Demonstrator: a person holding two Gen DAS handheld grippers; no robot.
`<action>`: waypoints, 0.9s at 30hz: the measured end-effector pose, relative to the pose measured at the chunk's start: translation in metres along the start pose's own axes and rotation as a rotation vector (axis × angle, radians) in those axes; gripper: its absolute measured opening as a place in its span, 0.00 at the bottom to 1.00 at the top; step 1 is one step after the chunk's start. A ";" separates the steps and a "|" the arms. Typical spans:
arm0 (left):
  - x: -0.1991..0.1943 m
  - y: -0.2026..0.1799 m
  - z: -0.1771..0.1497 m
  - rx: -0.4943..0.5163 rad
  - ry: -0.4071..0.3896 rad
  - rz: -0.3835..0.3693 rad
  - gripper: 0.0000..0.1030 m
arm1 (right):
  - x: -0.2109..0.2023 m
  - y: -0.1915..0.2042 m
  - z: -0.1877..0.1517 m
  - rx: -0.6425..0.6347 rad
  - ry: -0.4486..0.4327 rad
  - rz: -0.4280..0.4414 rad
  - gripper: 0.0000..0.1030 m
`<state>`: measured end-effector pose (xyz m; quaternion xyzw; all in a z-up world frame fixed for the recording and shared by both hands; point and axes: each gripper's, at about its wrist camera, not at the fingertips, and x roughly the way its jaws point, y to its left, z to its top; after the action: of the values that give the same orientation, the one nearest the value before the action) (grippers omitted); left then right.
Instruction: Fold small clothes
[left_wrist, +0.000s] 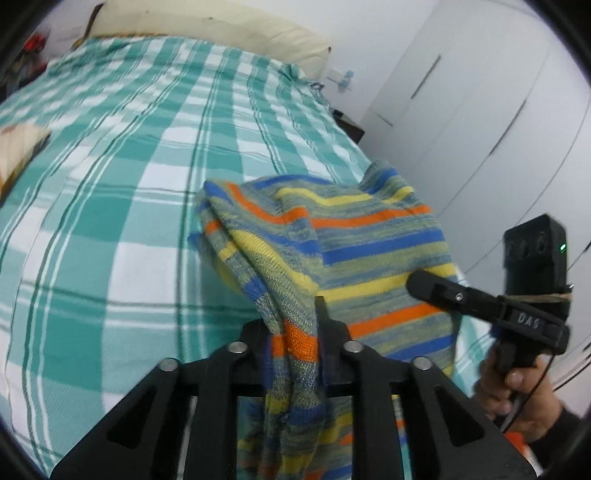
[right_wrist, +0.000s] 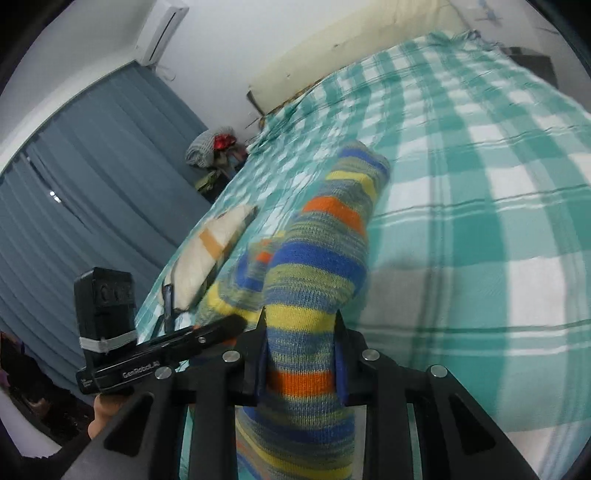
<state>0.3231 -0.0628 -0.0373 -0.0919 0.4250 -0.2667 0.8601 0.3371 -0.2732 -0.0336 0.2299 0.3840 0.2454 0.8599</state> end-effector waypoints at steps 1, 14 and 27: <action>0.013 -0.003 -0.003 0.014 0.026 0.047 0.62 | -0.003 -0.008 -0.002 0.010 0.001 -0.028 0.34; -0.037 -0.053 -0.094 0.181 -0.028 0.524 0.98 | -0.074 -0.026 -0.099 -0.088 0.101 -0.581 0.91; -0.086 -0.078 -0.110 0.037 0.044 0.581 0.98 | -0.115 0.059 -0.129 -0.170 0.065 -0.634 0.95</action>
<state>0.1649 -0.0746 -0.0177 0.0552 0.4471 -0.0191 0.8926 0.1558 -0.2697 -0.0140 0.0181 0.4419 0.0038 0.8969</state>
